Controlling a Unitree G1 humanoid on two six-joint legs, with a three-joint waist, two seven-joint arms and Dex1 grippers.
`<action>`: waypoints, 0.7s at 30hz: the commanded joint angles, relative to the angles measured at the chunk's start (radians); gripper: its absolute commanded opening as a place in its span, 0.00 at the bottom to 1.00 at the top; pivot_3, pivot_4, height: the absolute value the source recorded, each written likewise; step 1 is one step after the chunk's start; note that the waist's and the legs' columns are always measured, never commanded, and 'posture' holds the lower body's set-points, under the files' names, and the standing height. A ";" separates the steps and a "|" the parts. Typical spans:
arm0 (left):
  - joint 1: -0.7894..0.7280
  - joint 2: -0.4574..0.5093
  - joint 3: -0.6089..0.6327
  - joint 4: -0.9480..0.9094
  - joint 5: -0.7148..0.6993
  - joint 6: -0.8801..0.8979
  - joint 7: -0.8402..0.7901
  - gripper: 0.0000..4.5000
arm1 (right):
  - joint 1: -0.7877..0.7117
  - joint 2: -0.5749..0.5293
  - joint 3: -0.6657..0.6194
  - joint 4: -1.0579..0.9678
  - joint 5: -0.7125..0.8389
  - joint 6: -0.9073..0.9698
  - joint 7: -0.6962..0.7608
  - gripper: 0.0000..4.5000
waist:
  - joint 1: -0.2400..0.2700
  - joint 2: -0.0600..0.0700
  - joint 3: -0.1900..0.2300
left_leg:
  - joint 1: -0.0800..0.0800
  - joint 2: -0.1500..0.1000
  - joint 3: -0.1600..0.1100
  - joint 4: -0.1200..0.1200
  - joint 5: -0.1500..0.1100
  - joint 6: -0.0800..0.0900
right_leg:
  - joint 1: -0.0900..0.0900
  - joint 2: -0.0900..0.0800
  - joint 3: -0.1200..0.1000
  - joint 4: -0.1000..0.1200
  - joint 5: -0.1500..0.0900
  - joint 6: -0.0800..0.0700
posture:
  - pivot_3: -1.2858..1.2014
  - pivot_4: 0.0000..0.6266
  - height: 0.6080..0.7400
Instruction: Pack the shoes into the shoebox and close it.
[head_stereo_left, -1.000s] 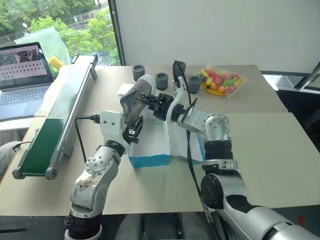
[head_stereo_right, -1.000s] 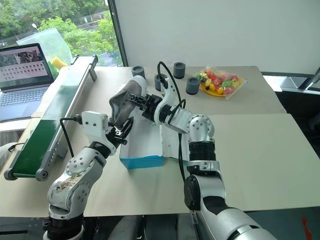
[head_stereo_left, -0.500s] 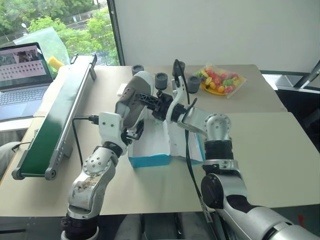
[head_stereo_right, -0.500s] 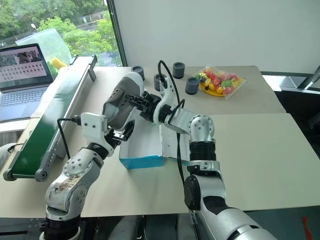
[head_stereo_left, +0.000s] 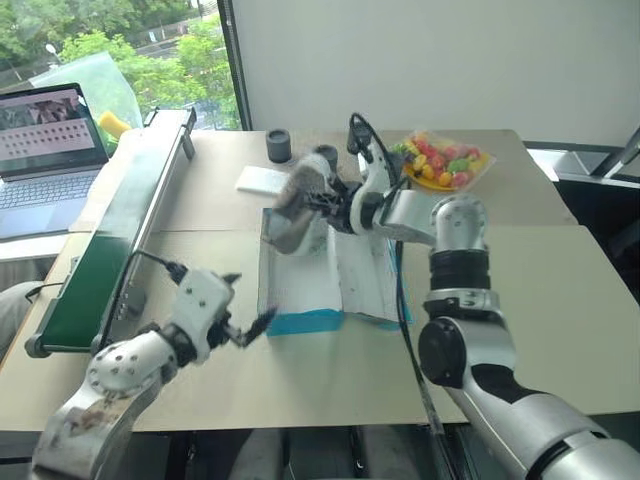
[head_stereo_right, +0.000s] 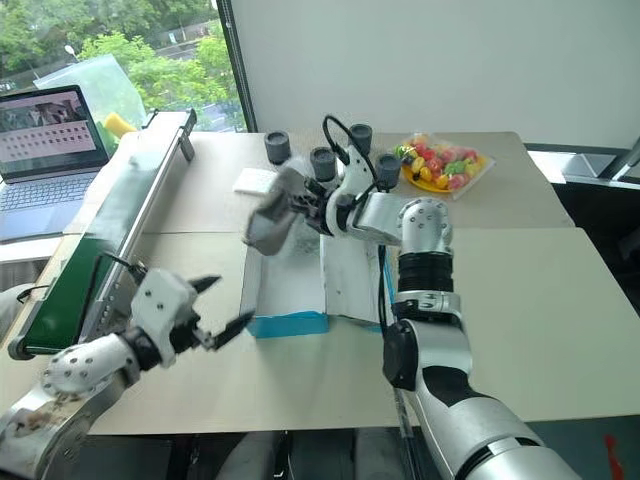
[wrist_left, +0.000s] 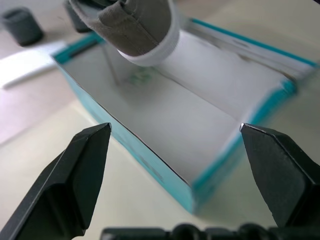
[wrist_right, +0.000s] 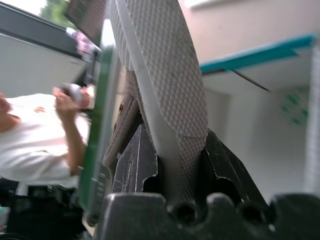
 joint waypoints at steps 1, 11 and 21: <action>0.003 0.061 0.081 -0.017 -0.014 -0.057 -0.086 0.98 | -0.017 -0.002 0.035 -0.039 -0.048 0.158 -0.025 0.10 | -0.001 0.001 0.000 | 0.000 0.001 0.000 0.000 0.000 0.000 | 0.000 0.001 0.000 0.000 0.000 -0.001 | 0.52 0.24 0.93; 0.024 0.047 0.087 -0.031 -0.003 -0.061 -0.075 0.98 | -0.032 0.056 0.208 0.073 -0.290 -0.003 0.099 0.10 | -0.006 0.001 0.001 | 0.002 0.005 0.003 0.000 -0.001 0.001 | 0.000 0.006 0.002 -0.001 0.001 -0.003 | 0.52 0.24 0.93; 0.065 0.048 0.135 -0.004 0.008 -0.079 -0.083 0.98 | -0.115 0.060 0.317 0.234 -0.455 -0.138 0.301 0.10 | -0.004 0.002 0.001 | 0.002 0.005 0.003 0.000 -0.001 0.001 | 0.000 0.007 0.002 -0.001 0.002 -0.003 | 0.52 0.24 0.93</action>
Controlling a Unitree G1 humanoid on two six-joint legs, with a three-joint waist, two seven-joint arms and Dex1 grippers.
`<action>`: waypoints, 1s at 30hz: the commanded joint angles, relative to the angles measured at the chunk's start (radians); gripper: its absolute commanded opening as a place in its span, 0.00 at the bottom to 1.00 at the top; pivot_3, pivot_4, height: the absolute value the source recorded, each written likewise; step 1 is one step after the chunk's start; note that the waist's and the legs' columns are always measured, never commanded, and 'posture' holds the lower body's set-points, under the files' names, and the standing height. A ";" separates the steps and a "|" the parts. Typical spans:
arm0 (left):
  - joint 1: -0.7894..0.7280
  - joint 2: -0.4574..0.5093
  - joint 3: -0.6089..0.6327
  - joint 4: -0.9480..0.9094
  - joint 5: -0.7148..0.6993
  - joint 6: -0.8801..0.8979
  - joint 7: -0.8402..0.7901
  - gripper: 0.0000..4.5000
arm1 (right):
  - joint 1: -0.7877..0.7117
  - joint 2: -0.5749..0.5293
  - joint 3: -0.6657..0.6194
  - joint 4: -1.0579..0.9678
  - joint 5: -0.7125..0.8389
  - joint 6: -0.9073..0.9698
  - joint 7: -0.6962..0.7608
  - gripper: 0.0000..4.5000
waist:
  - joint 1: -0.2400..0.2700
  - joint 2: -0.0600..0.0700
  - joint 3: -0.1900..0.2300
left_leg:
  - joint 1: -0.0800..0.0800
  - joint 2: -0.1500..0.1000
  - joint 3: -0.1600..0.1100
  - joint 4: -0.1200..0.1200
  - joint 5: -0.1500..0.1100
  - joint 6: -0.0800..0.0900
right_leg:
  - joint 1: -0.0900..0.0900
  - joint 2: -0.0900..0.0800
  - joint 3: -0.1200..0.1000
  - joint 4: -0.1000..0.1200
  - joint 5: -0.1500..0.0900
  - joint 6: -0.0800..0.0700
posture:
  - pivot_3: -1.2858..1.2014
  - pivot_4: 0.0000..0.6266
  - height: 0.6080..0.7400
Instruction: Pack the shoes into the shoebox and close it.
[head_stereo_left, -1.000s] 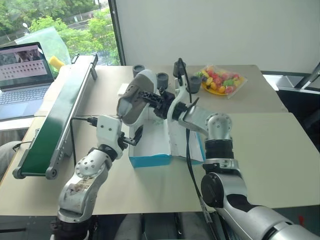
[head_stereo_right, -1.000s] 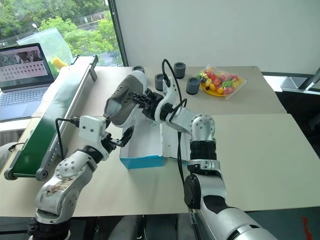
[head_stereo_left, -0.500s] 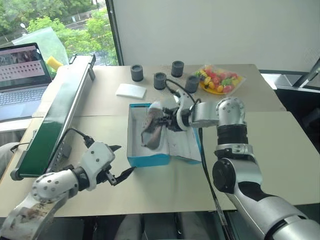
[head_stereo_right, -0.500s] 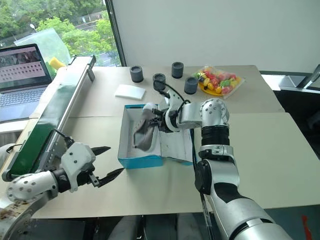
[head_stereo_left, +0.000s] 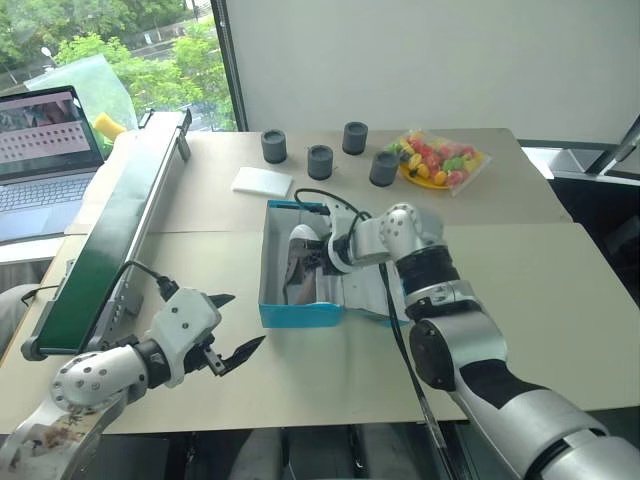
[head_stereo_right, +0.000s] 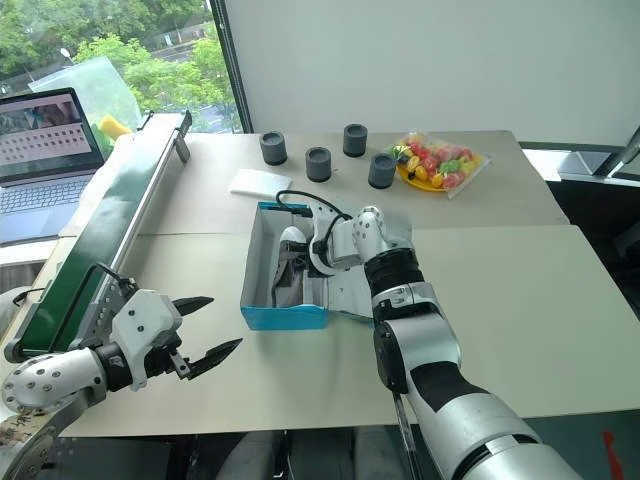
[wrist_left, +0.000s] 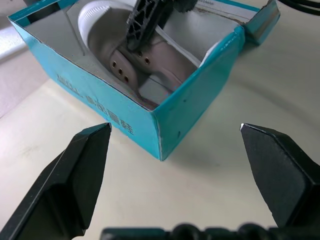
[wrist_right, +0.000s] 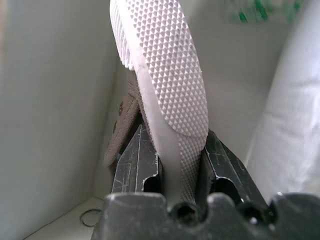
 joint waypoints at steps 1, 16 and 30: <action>-0.010 0.000 0.018 -0.016 0.007 -0.024 0.004 0.98 | -0.034 -0.004 0.027 0.016 -0.048 -0.038 0.069 0.10 | 0.000 0.000 0.000 | 0.000 0.000 0.000 0.000 0.000 0.000 | 0.000 0.000 0.000 0.000 0.000 0.000 | 0.52 0.24 0.93; -0.031 0.009 -0.012 0.004 0.033 -0.045 -0.004 0.99 | -0.067 -0.008 0.061 -0.054 -0.171 -0.144 0.166 0.98 | 0.000 0.000 0.000 | 0.000 0.000 0.000 0.000 0.000 0.000 | 0.000 0.000 0.000 0.001 0.000 0.000 | 0.52 0.24 0.93; -0.131 -0.162 0.106 0.115 0.124 -0.034 0.244 0.99 | -0.009 -0.004 0.104 -0.410 -0.166 -0.374 0.360 0.98 | 0.001 0.000 0.000 | 0.000 0.000 0.000 0.000 0.000 0.000 | -0.001 0.000 0.000 0.001 0.000 0.000 | 0.52 0.24 0.93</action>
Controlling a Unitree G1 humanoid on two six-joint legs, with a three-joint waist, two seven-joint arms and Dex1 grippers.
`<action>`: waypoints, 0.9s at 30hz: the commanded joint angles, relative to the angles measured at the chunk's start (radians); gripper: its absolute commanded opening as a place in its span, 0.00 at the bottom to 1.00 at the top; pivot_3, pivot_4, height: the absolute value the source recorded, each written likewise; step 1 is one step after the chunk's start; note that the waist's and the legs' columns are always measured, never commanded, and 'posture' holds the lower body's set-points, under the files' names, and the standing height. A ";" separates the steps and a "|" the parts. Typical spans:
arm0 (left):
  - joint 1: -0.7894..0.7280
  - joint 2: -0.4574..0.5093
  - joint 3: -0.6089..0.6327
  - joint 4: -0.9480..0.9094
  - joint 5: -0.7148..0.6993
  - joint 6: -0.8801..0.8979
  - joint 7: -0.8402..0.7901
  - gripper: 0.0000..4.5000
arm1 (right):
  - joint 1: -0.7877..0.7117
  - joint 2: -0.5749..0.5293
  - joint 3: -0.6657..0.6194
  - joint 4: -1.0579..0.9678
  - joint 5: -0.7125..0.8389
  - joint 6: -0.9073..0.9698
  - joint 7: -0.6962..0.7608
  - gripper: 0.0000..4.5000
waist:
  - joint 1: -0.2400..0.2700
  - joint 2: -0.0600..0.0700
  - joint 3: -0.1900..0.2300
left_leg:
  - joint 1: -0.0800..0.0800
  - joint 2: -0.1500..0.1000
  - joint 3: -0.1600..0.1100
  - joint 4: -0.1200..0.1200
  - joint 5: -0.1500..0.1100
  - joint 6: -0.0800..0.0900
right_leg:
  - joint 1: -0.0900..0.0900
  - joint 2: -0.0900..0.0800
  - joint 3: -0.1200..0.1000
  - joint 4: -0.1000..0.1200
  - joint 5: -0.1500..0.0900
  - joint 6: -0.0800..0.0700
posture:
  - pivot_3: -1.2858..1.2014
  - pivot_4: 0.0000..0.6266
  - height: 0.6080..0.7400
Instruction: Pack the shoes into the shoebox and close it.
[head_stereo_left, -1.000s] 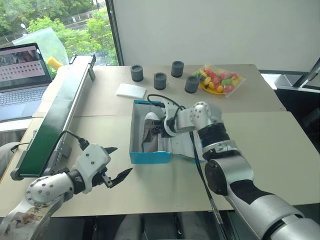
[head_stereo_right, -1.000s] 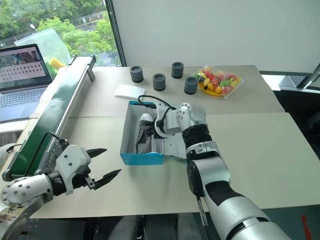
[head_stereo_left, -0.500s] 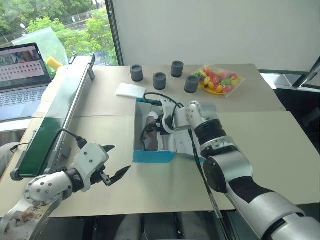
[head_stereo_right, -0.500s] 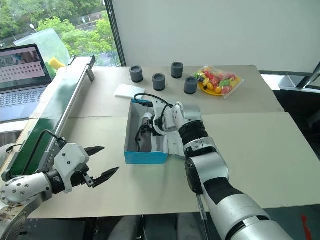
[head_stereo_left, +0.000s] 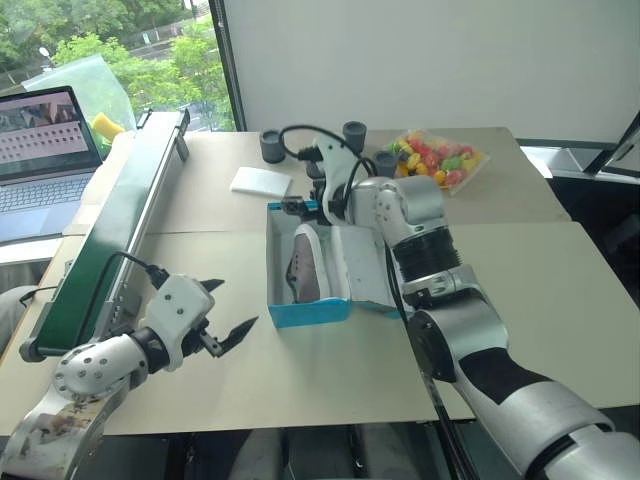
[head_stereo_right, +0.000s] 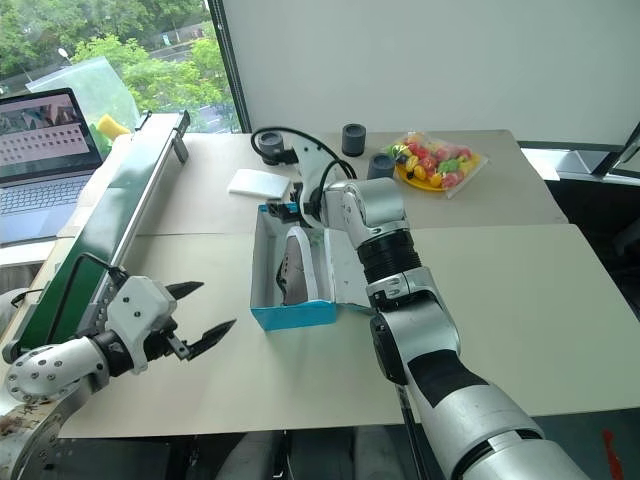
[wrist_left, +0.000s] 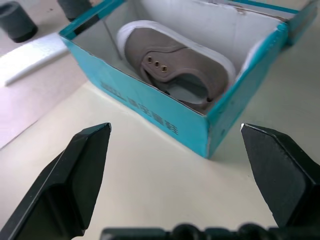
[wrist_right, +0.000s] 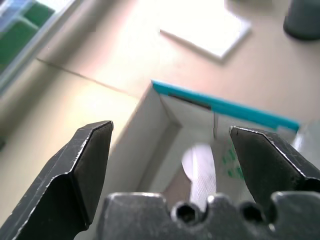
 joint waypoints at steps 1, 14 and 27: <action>-0.064 -0.096 0.139 0.072 0.072 -0.002 0.200 0.99 | 0.064 -0.001 0.040 -0.229 0.065 -0.134 0.184 0.98 | 0.001 0.000 0.000 | 0.000 0.000 0.000 0.000 0.000 0.000 | 0.000 0.000 0.000 0.000 0.000 0.000 | 0.52 0.24 0.93; -0.011 -0.262 0.428 0.204 0.066 0.016 0.361 0.99 | 0.473 -0.144 0.351 -0.589 -0.037 -0.332 0.415 0.99 | -0.001 -0.002 -0.001 | 0.003 0.001 -0.007 0.001 -0.001 -0.002 | 0.002 -0.001 0.001 0.001 0.000 0.000 | 0.52 0.24 0.93; 0.031 -0.214 0.424 0.301 0.068 -0.079 0.295 0.99 | 0.524 -0.087 0.404 -0.584 -0.141 -0.444 0.375 0.99 | 0.004 -0.003 -0.002 | 0.005 0.002 -0.006 0.001 -0.002 -0.003 | 0.002 0.000 0.003 0.001 0.001 0.000 | 0.52 0.24 0.93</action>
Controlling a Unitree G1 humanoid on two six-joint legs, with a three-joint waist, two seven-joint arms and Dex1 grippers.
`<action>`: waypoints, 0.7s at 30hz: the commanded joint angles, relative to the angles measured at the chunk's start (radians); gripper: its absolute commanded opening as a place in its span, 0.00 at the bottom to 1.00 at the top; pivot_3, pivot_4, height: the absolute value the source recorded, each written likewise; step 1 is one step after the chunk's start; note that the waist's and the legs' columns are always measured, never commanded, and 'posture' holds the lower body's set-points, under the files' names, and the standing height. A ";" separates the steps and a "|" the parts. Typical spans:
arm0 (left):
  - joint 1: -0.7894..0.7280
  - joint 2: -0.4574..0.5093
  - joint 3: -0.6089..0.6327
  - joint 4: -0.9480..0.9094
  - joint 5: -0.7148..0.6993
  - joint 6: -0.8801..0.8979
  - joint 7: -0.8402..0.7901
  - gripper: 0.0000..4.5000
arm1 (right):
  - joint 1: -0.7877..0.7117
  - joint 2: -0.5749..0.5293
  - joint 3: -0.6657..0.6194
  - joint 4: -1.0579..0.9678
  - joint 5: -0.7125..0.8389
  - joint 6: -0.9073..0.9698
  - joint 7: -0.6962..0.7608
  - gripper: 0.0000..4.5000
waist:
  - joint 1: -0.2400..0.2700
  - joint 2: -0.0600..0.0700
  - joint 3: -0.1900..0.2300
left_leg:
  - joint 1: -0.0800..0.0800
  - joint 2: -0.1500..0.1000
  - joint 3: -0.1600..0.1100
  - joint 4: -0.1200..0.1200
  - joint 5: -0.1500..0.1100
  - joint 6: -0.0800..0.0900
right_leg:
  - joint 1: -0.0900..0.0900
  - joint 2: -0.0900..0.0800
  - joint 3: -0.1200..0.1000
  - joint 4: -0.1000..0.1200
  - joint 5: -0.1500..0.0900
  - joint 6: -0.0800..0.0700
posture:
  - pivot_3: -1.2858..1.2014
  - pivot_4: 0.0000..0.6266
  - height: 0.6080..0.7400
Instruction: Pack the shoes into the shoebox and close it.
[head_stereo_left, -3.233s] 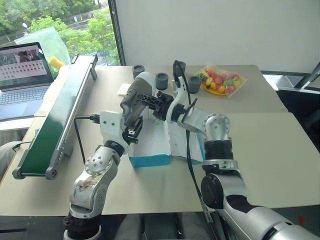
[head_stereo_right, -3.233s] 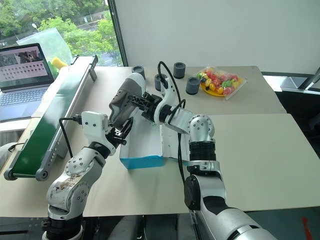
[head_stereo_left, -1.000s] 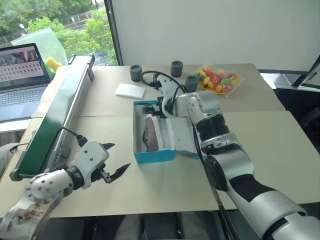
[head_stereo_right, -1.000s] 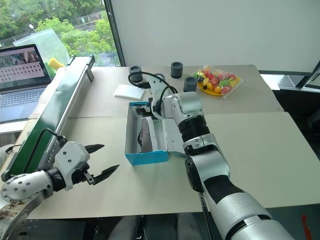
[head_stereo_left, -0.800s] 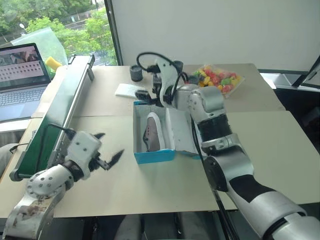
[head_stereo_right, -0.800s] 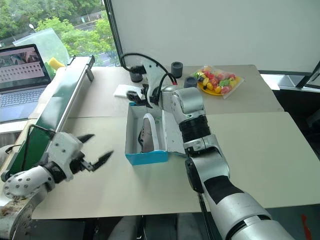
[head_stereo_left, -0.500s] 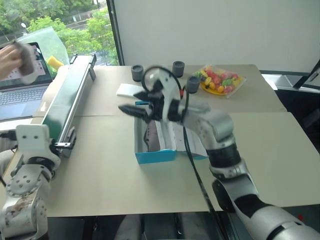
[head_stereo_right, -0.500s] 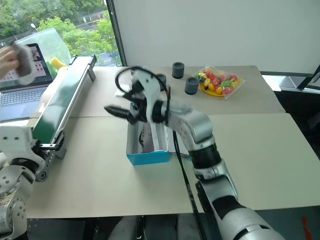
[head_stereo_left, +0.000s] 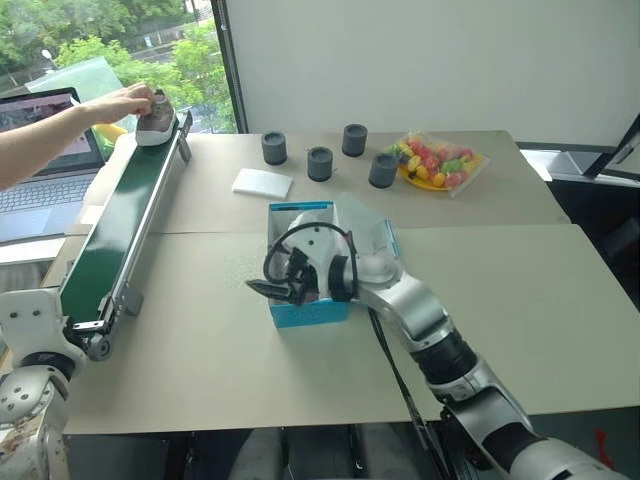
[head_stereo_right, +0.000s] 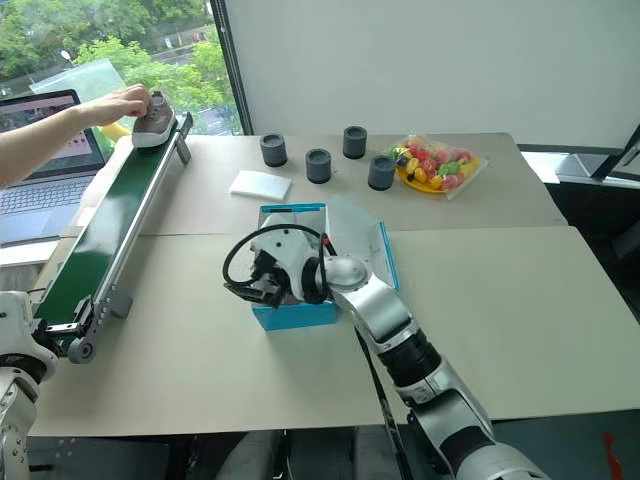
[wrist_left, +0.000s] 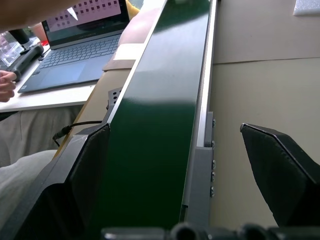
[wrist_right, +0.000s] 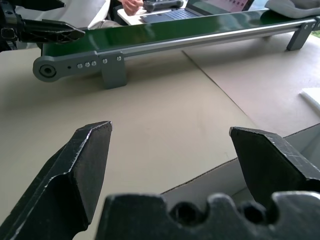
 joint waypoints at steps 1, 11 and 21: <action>-0.013 0.022 0.020 -0.002 -0.024 -0.021 -0.024 0.99 | -0.008 0.022 -0.022 -0.045 0.006 -0.008 -0.008 0.99 | 0.000 0.000 0.000 | 0.000 0.000 0.000 0.000 0.000 0.000 | 0.000 0.000 0.000 0.000 0.000 0.000 | 0.52 0.24 0.93; -0.015 0.046 0.034 0.036 -0.054 -0.015 -0.051 0.99 | -0.003 0.017 -0.029 -0.057 0.021 0.009 0.018 0.99 | -0.001 0.000 0.000 | 0.000 0.000 0.000 0.000 0.000 0.000 | 0.000 0.000 0.000 0.000 0.000 0.000 | 0.52 0.24 0.93; -0.036 0.063 0.055 0.082 -0.079 0.001 -0.059 0.99 | 0.005 0.015 -0.028 -0.077 0.036 0.014 0.046 0.99 | -0.001 0.000 0.000 | 0.000 0.000 0.000 0.000 0.000 0.000 | 0.000 0.000 0.000 0.000 0.000 0.000 | 0.52 0.24 0.93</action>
